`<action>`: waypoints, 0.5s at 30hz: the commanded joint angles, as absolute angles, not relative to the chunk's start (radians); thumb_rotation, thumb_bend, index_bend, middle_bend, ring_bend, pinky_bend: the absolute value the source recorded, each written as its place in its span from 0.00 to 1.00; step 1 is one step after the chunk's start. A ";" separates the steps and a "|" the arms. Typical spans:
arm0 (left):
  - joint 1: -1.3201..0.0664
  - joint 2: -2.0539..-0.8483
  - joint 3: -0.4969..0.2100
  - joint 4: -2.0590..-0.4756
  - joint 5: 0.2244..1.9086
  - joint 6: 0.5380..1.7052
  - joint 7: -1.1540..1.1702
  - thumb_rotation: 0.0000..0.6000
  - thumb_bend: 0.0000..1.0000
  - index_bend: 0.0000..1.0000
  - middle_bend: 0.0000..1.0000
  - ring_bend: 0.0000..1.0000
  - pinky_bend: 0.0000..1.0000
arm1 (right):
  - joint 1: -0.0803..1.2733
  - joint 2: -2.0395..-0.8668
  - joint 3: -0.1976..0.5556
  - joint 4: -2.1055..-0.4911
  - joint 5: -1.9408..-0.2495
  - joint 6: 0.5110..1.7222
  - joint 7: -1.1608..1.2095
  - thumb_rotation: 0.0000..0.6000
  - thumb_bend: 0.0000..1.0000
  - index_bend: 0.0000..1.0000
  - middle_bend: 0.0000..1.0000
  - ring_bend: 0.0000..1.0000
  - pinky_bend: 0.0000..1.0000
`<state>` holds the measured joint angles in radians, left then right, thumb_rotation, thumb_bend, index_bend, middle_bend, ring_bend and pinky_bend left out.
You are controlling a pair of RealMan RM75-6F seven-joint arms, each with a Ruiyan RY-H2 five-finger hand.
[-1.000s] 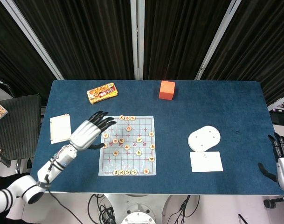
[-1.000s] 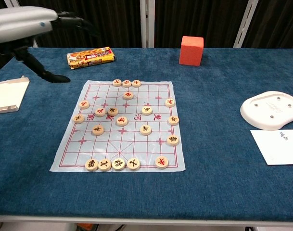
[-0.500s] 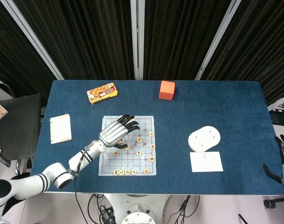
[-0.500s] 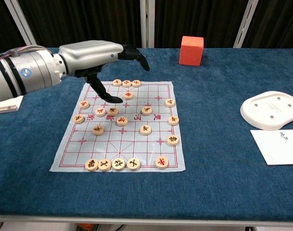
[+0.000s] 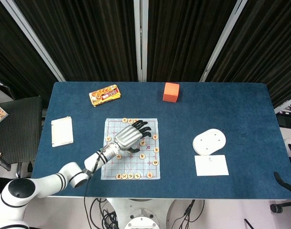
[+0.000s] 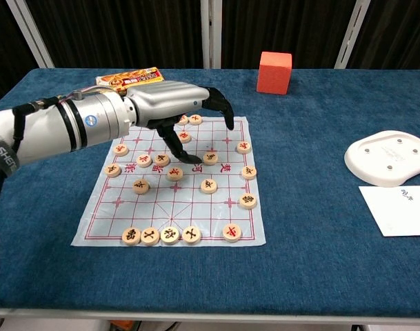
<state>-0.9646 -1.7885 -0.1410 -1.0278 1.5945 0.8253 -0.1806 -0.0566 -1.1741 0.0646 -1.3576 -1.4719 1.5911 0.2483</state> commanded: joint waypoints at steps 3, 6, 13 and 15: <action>-0.979 -1.827 -0.109 -0.957 1.591 0.812 -0.185 1.00 0.21 0.31 0.15 0.00 0.08 | -0.062 -1.175 0.066 -1.349 -1.468 1.592 0.258 1.00 0.16 0.00 0.00 0.00 0.00; -0.982 -1.845 -0.093 -0.921 1.594 0.814 -0.181 1.00 0.22 0.32 0.15 0.00 0.08 | -0.065 -1.174 0.068 -1.347 -1.466 1.593 0.260 1.00 0.16 0.00 0.00 0.00 0.00; -0.984 -1.863 -0.069 -0.872 1.595 0.824 -0.174 1.00 0.24 0.36 0.15 0.00 0.08 | -0.066 -1.175 0.068 -1.341 -1.468 1.588 0.262 1.00 0.16 0.00 0.00 0.00 0.00; -0.985 -1.866 -0.067 -0.864 1.590 0.823 -0.176 1.00 0.24 0.36 0.15 0.00 0.08 | -0.066 -1.176 0.069 -1.340 -1.467 1.586 0.262 1.00 0.16 0.00 0.00 0.00 0.00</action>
<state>-0.9846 -1.8645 -0.0680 -0.8653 1.5915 0.8229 -0.1759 -0.0661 -1.1757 0.0685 -1.3398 -1.4674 1.5858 0.2623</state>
